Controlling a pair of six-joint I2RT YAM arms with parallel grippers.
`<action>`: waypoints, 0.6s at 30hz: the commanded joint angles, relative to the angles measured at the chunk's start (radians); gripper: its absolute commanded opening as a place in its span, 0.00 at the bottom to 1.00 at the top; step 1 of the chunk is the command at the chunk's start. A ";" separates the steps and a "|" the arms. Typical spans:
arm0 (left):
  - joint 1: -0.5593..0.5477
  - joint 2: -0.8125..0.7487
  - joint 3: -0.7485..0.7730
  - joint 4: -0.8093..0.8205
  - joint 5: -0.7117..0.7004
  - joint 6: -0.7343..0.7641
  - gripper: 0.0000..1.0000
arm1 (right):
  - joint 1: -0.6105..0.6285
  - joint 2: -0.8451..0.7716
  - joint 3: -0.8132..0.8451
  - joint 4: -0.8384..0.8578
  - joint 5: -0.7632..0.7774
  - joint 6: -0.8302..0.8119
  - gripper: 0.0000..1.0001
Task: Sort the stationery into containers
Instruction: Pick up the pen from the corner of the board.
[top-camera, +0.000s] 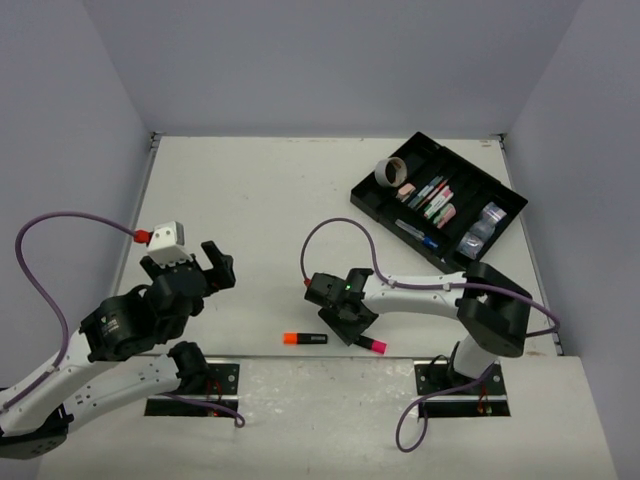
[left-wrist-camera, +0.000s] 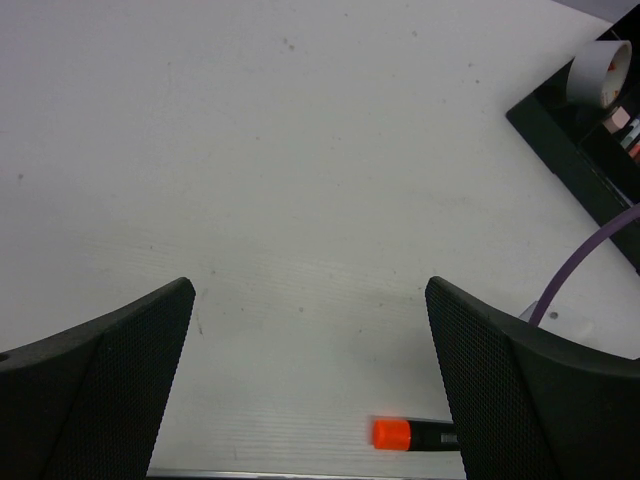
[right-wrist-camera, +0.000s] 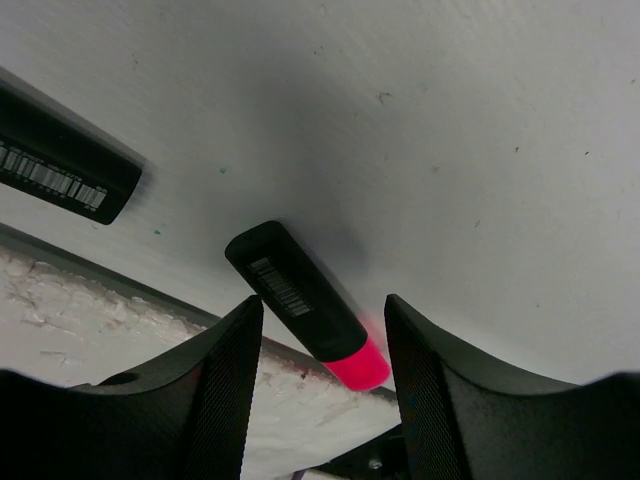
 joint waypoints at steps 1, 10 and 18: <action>0.007 -0.006 0.008 0.017 -0.026 -0.003 1.00 | 0.026 0.029 0.021 -0.032 -0.023 0.047 0.54; 0.007 -0.010 0.005 0.023 -0.022 0.004 1.00 | 0.039 0.133 0.026 -0.045 -0.036 0.048 0.49; 0.007 -0.026 0.004 0.032 -0.016 0.013 1.00 | 0.038 0.169 0.060 -0.062 0.003 0.061 0.30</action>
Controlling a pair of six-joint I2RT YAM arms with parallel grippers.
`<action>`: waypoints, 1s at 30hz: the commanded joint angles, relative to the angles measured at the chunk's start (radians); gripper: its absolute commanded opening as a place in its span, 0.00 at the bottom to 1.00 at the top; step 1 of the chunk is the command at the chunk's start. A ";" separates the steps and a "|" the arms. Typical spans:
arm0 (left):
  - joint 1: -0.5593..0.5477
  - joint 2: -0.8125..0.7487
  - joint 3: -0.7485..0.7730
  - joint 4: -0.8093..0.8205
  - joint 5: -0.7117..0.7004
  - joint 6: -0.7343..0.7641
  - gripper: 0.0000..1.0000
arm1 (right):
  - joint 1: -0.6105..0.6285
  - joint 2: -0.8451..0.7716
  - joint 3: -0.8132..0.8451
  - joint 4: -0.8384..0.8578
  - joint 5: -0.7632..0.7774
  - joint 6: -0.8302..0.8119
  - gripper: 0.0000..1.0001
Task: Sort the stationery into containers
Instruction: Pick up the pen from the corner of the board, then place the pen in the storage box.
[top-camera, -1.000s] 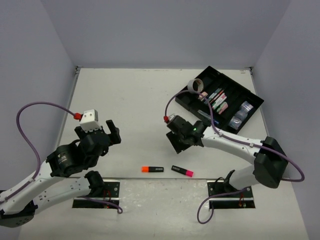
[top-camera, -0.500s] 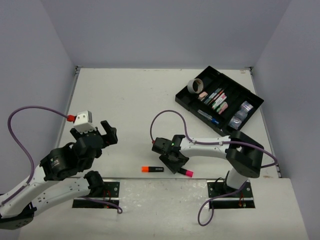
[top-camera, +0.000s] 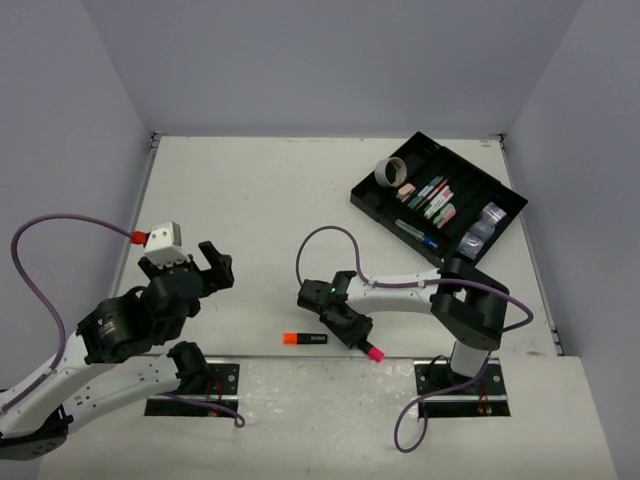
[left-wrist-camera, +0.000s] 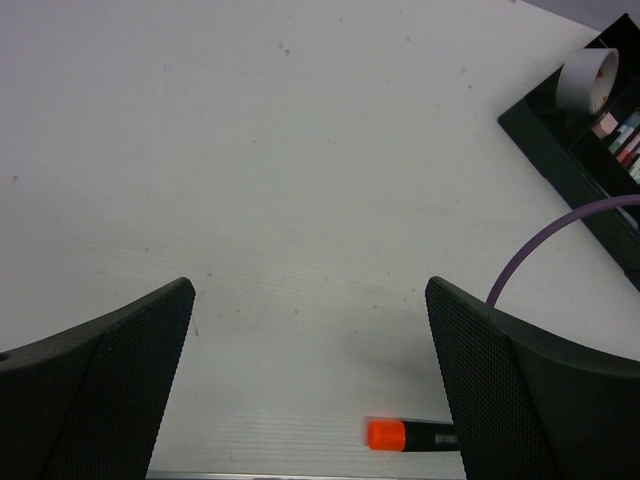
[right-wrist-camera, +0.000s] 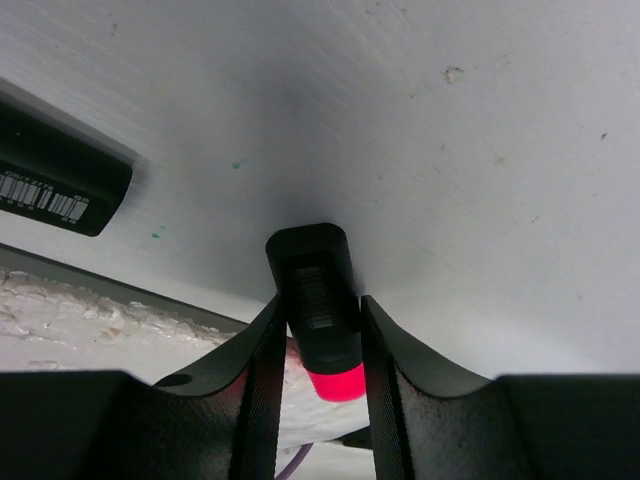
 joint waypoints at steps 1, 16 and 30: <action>0.007 -0.011 0.003 0.029 -0.017 0.012 1.00 | 0.006 0.025 0.019 0.009 0.072 0.030 0.26; 0.006 -0.037 -0.002 0.043 -0.003 0.023 1.00 | -0.490 -0.325 0.162 0.087 0.164 0.042 0.08; 0.006 -0.057 -0.015 0.085 0.035 0.069 1.00 | -1.225 -0.141 0.399 0.316 0.176 0.128 0.07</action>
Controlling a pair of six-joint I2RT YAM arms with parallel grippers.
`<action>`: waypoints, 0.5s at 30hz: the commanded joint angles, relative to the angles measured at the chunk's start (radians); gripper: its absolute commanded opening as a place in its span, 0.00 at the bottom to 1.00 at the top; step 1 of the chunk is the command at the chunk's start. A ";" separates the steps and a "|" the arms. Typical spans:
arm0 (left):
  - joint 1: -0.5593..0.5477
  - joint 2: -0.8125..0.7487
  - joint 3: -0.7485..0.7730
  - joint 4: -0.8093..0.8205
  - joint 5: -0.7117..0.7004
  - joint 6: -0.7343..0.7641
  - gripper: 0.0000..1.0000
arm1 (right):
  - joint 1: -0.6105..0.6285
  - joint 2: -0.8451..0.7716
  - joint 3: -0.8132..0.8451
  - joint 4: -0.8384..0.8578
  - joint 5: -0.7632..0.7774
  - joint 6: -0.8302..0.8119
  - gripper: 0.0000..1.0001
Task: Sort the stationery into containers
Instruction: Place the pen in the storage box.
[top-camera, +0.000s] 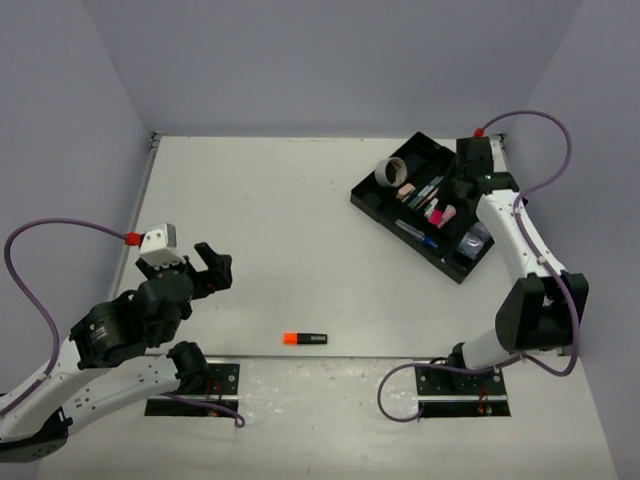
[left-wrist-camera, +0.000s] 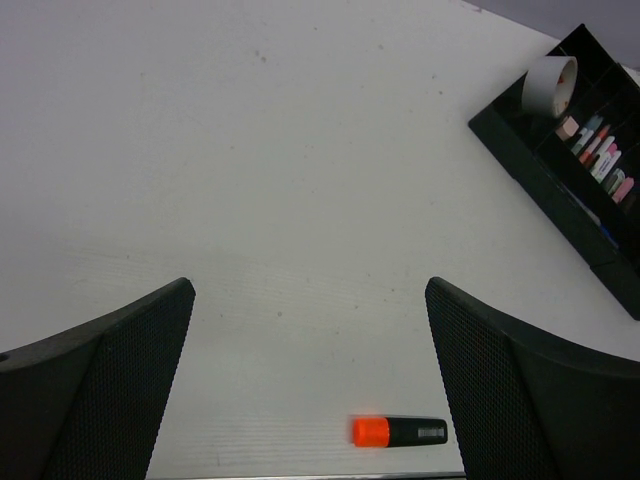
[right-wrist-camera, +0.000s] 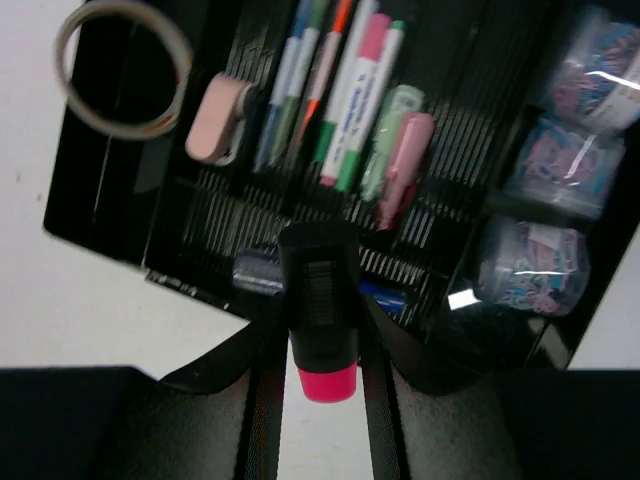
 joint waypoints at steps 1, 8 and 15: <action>0.005 -0.010 -0.014 0.053 0.002 0.038 1.00 | -0.115 0.123 0.118 0.073 0.050 0.071 0.07; 0.006 -0.028 -0.017 0.067 0.010 0.051 1.00 | -0.175 0.293 0.216 0.072 0.023 0.075 0.08; 0.006 -0.022 -0.026 0.101 0.032 0.083 1.00 | -0.197 0.341 0.197 0.062 0.026 0.064 0.11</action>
